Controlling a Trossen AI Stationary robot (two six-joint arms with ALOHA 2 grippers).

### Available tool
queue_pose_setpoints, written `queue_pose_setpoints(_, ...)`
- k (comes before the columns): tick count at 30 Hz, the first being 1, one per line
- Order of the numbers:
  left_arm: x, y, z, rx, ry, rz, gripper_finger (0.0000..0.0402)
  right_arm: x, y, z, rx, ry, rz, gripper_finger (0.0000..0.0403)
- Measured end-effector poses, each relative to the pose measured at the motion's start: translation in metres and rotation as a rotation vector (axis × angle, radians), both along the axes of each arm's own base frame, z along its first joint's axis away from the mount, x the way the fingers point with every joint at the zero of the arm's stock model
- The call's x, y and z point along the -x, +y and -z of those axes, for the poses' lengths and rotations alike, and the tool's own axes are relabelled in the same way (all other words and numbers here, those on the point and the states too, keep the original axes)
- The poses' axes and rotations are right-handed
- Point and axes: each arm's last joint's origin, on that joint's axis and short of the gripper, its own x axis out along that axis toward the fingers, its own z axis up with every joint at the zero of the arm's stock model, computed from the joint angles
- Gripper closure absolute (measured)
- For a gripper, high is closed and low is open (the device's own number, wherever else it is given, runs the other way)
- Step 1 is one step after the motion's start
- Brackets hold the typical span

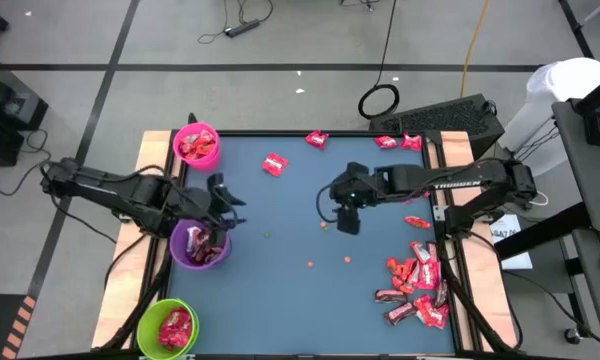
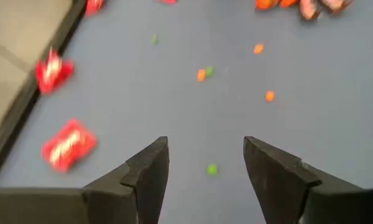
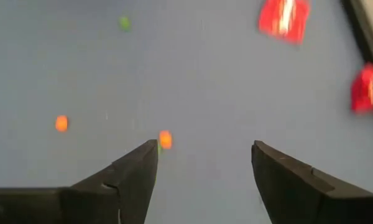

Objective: Organize candy in baskets
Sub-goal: Put the orange chocolate into the pink bucket

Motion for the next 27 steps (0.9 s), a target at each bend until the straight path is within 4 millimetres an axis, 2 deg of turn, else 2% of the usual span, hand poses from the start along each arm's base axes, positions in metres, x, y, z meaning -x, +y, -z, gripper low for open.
queue_pose_setpoints(5, -0.017, -0.004, 0.016, -0.069, -0.131, 0.073, 0.0189, 0.016, 0.0, -0.001, -0.043, 0.174, 0.071, 0.0168)
queue_pose_setpoints(13, -0.038, -0.009, 0.052, -0.147, -0.298, 0.131, 0.0189, 0.045, -0.011, 0.02, -0.047, 0.434, 0.27, 0.0187)
queue_pose_setpoints(18, -0.044, -0.01, 0.06, -0.17, -0.396, 0.137, 0.0189, 0.067, -0.036, 0.044, -0.066, 0.557, 0.371, 0.0195)
queue_pose_setpoints(21, -0.044, -0.009, 0.071, -0.182, -0.395, 0.139, 0.0189, 0.083, -0.057, 0.058, -0.066, 0.643, 0.452, 0.0198)
queue_pose_setpoints(27, -0.045, -0.005, 0.08, -0.19, -0.344, 0.127, 0.0189, 0.111, -0.094, 0.068, -0.068, 0.729, 0.675, 0.0198)
